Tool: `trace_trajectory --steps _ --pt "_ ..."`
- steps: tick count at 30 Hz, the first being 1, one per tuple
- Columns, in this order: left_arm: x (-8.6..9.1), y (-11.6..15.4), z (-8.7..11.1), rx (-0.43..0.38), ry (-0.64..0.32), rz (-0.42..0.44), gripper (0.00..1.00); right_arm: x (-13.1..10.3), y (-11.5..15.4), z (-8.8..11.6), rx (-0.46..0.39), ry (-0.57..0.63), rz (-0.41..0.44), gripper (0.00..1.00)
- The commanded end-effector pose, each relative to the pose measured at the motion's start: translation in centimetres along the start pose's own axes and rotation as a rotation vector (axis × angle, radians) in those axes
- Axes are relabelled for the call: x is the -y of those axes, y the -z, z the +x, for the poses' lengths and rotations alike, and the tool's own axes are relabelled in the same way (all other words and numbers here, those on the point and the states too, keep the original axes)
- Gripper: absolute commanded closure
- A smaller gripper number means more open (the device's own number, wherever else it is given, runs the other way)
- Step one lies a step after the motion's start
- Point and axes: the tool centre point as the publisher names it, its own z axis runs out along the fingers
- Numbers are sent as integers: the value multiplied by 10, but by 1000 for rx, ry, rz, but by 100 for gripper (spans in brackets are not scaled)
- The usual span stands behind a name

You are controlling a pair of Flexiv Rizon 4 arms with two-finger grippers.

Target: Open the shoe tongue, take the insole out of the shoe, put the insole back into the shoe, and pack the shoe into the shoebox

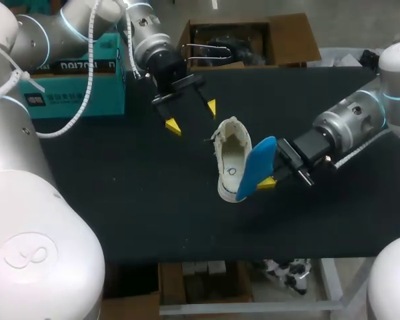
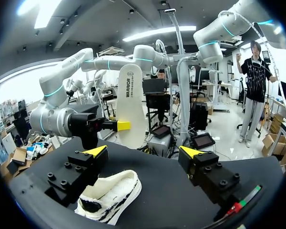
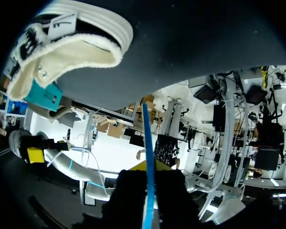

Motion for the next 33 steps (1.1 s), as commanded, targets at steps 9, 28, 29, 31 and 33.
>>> trace_trajectory --steps 9,28,29,31,33 --pt "-2 1 -1 -3 0 5 0 -1 1 0 1 0 4 100" --pt "24 -48 36 480 3 -161 0 6 -6 22 -249 38 -154 100" --pt "23 -51 36 491 9 -178 0 5 -5 24 -248 37 -152 100" --pt "25 -53 38 542 10 -179 0 4 -4 28 -259 28 -157 100" --pt "28 -55 40 612 19 -221 0 1 -3 31 -265 39 -151 100"
